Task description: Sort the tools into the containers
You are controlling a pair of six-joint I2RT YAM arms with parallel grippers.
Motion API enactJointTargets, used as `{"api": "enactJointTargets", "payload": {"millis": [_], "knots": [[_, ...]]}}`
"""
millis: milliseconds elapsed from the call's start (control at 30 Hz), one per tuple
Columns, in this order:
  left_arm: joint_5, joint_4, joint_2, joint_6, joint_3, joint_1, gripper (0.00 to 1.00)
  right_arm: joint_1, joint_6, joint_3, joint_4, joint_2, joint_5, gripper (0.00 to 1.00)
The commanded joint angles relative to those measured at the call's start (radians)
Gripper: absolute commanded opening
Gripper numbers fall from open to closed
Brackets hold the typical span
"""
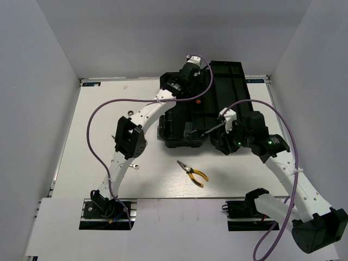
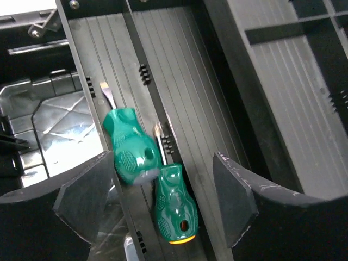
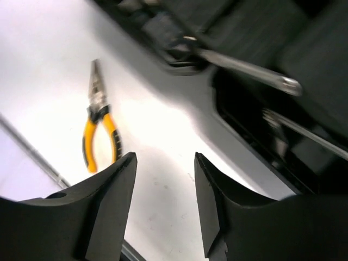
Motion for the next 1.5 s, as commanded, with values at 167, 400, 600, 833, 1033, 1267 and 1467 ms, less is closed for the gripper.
{"api": "enactJointTargets", "payload": {"millis": [167,400,600,833,1033,1267,1467], "knots": [[-0.022,-0.004,-0.24,0.022,-0.071,0.006,0.84,0.021,-0.385,-0.083,-0.095,-0.001,-0.377,0.46],[-0.1,0.129,-0.792,-0.022,-0.818,-0.005,0.4,0.131,-0.555,-0.141,-0.118,0.084,-0.402,0.49],[-0.263,0.059,-1.267,-0.281,-1.406,0.005,0.74,0.287,-0.52,-0.183,0.014,0.167,-0.246,0.56],[-0.283,-0.038,-1.31,-0.458,-1.601,0.052,1.0,0.364,-0.456,-0.235,0.187,0.285,-0.111,0.58],[-0.261,-0.038,-1.294,-0.478,-1.645,0.116,1.0,0.41,-0.429,-0.227,0.261,0.371,-0.019,0.58],[-0.29,-0.062,-1.34,-0.478,-1.685,0.161,1.0,0.452,-0.406,-0.241,0.316,0.443,0.064,0.58],[-0.234,-0.018,-1.322,-0.498,-1.771,0.231,1.0,0.492,-0.423,-0.27,0.332,0.476,0.1,0.36]]}}
